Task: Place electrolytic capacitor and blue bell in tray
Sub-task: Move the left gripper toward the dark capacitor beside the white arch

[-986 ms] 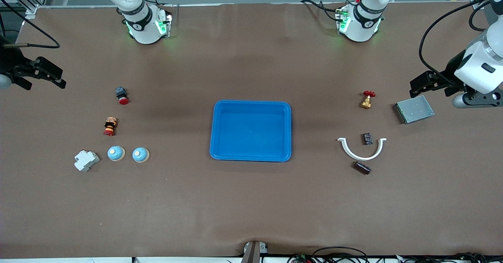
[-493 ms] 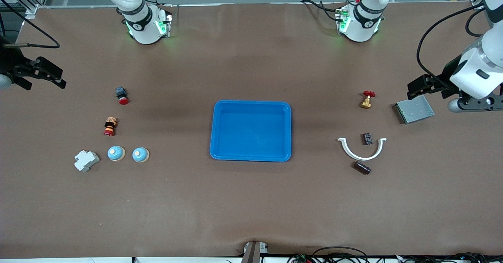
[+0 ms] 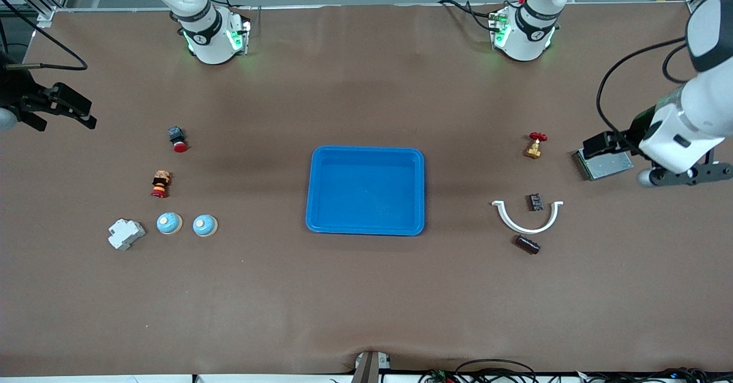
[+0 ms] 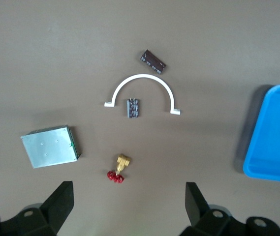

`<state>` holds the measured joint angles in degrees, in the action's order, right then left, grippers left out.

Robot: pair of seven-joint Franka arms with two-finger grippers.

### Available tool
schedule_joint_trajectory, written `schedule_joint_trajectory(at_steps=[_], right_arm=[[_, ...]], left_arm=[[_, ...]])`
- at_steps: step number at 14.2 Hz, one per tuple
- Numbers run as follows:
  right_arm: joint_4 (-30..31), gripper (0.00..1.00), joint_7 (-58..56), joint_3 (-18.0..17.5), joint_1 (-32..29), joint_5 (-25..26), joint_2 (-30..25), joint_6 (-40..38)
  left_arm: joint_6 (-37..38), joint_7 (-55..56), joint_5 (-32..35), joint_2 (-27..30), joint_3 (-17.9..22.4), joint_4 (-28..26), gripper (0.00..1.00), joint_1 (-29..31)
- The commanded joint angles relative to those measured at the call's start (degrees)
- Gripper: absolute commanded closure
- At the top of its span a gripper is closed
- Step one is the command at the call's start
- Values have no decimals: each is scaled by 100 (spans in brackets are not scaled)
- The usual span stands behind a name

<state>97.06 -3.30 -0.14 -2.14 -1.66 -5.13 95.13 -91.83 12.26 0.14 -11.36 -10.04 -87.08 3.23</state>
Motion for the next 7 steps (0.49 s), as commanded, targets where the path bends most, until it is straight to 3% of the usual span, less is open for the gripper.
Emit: schedule_joint_trajectory(at_steps=[1, 7], right_arm=[[41, 0, 40, -56, -76, -80, -76, -21], [41, 0, 40, -56, -76, -159, -76, -47]], left_arm=[[-281, 275, -14, -418, 28, 174, 0, -7], [-1466, 2076, 4, -1464, 19, 350, 0, -147]])
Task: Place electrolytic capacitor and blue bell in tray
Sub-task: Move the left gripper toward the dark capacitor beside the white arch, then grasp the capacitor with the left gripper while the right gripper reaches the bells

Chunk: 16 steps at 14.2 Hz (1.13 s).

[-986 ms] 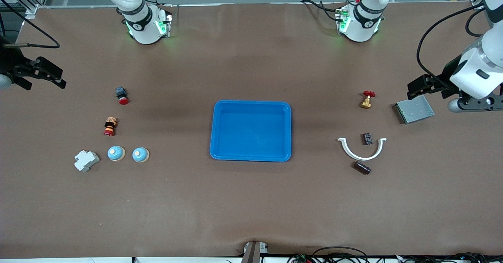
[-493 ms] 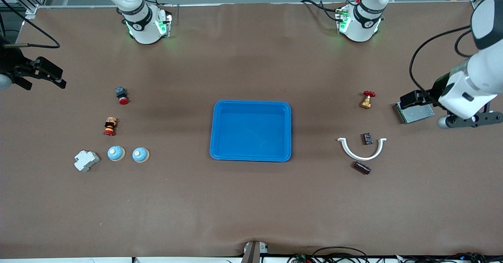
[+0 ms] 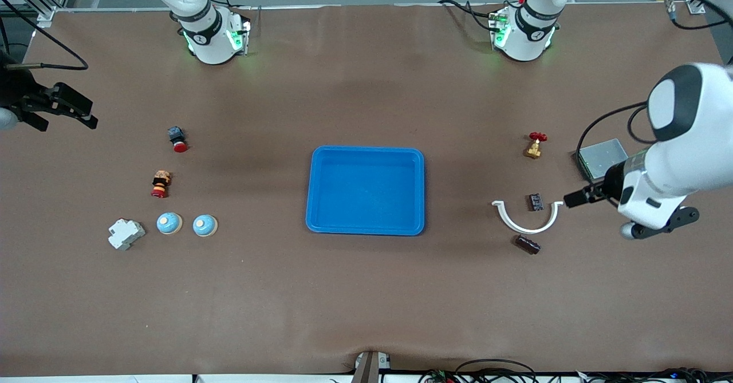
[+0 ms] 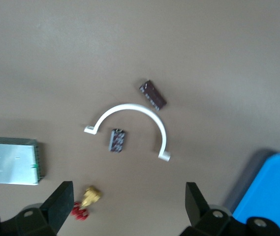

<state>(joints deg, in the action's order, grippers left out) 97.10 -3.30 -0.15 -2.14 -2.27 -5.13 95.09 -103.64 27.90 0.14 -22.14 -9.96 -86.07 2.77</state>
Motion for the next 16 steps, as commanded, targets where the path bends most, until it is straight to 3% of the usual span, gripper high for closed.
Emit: schedule_joint_trajectory(at_steps=[1, 7, 16], right_arm=[[37, 0, 40, -56, -85, -98, -76, -52], [46, 0, 23, -56, -76, -98, -85, -88], [90, 0, 14, -47, -76, -98, -76, -79]], left_arm=[[-550, 776, 73, -562, 21, 248, 0, -197], [-1167, 1675, 241, -1529, 12, 398, 0, -251], [-2433, 1666, 250, -2329, 82, 485, 0, -382]])
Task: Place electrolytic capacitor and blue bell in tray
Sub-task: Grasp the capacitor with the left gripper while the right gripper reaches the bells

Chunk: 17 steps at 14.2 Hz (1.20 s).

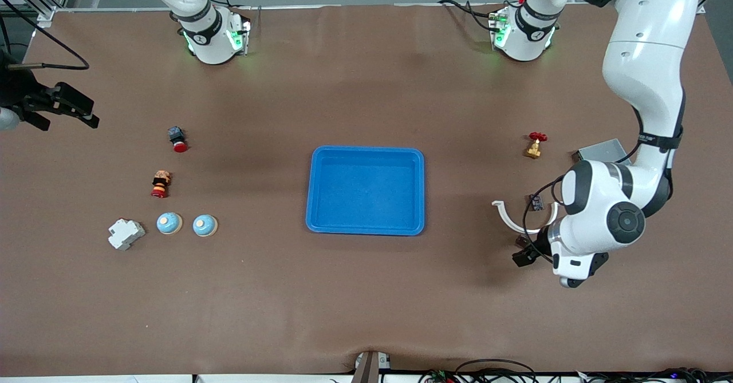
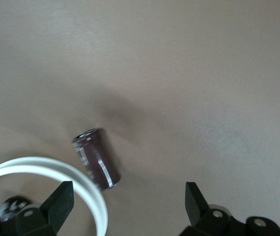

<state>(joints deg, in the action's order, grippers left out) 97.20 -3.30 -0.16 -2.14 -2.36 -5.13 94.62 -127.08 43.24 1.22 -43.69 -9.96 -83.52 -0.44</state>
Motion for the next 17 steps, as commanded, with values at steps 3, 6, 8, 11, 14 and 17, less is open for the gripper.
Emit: schedule_joint_trajectory(at_steps=[3, 6, 8, 11, 14, 17], right_arm=[[184, 0, -3, -54, -67, -90, -59, 21], [457, 0, -3, -54, -67, -98, 20, 249], [903, 0, -3, -54, -76, -98, 21, 687], [1502, 0, 5, -54, -58, -98, 21, 1364], [2038, 0, 23, -54, -50, -98, 29, 1909], [2372, 0, 23, -63, -15, -98, 73, 2217]], left_arm=[[-88, 106, 133, -360, 117, 424, 0, -52], [-88, 158, 150, -360, 135, 398, 0, -70], [-45, 368, 176, -351, 144, 372, 0, -61], [-9, 553, 255, -368, 214, 354, 0, -79], [-1, 931, 545, -430, 214, 346, 0, -88], [-1, 1344, 590, -517, 214, 319, 0, -183]])
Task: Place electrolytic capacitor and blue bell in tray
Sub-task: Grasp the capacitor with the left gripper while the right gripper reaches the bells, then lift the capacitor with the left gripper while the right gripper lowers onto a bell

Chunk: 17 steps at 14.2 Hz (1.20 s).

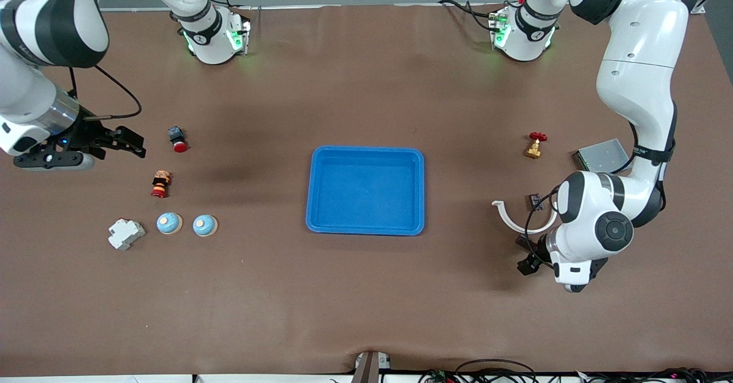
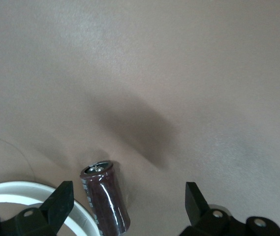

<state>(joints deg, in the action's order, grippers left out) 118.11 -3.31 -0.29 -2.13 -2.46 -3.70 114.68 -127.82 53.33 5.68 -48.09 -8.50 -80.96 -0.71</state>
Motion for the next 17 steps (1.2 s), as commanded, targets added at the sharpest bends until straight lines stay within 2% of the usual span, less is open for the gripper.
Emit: schedule_joint_trajectory(at_steps=[1, 2, 6, 8, 9, 12, 13, 17], right_arm=[[657, 0, 32, -50, 2, -88, -44, 631], [974, 0, 41, -59, -7, -88, 26, 1061], [1082, 0, 32, -50, -42, -149, 808, 1635], [1118, 0, 32, -50, -59, -149, 1115, 2021], [1196, 0, 32, -50, -94, -149, 1265, 2276], [1364, 0, 23, -50, -112, -149, 1669, 3067], [1381, 0, 32, -50, -112, -149, 1801, 3243], [1391, 0, 32, -50, -112, -149, 2434, 4131]], left_arm=[[73, 458, 144, -112, 77, 63, 0, -175], [73, 503, 152, -113, 68, 63, 0, -175], [73, 529, 152, -148, 68, 63, 0, -175], [73, 547, 152, -148, 68, 72, 52, -166], [73, 547, 152, -157, 68, 72, 68, -166], [65, 547, 144, -148, 68, 72, 89, -158], [73, 547, 144, -148, 68, 72, 100, -158], [91, 547, 152, -69, 68, 90, 100, -166]])
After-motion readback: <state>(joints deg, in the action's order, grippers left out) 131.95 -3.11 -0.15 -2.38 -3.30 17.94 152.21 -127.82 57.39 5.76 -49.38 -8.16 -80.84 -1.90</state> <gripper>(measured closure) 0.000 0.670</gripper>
